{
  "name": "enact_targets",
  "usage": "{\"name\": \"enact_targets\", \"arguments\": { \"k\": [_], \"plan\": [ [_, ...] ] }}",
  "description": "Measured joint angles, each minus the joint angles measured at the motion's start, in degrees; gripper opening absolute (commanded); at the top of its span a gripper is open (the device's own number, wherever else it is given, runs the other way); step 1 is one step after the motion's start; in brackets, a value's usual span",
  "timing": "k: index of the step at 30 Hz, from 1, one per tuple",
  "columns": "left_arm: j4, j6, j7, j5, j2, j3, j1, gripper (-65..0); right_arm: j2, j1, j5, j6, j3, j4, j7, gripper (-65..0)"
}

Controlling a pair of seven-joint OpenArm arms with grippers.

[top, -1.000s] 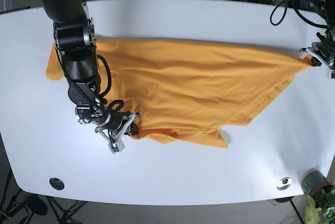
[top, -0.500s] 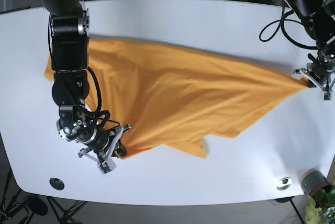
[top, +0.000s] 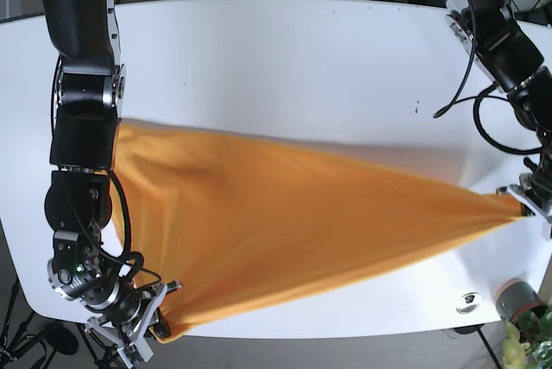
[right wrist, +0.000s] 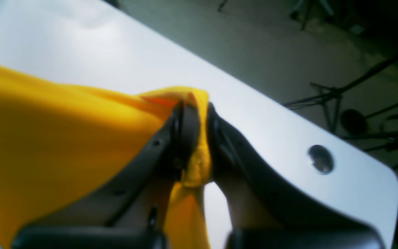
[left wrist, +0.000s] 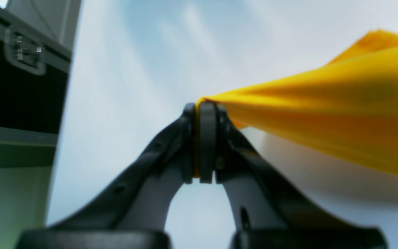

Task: Fold the T-shirt properly
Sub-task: 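Lift the shirt with both grippers, pulling the hem away from the left gripper, then swing the held shirt up and lay it flat across the table with both grippers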

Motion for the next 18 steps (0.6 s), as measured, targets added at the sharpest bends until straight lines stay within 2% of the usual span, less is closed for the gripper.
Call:
{"name": "enact_targets", "arguments": {
  "k": [6, 9, 13, 18],
  "plan": [
    [0.11, 0.31, 0.20, -0.70, -0.22, 4.15, -8.70, -65.0, 0.83, 6.56, 0.13, 0.17, -0.42, -0.17, -0.31, -65.0],
    [0.11, 2.62, 0.92, -0.31, -0.76, 6.27, -11.74, -65.0, 1.46, 9.55, 0.15, 0.11, -0.37, -0.15, -1.07, -65.0],
    [-0.09, 3.48, 1.22, -0.28, -2.19, 9.22, -17.59, -65.0, 1.64, 13.90, -0.07, 0.07, -0.33, -0.17, -2.54, -65.0],
    [-0.04, 3.54, 1.07, -0.24, -2.71, 9.66, -24.11, -65.0, 1.51, 19.10, 0.17, 0.17, -0.33, -0.15, -4.31, -65.0]
  ]
}}
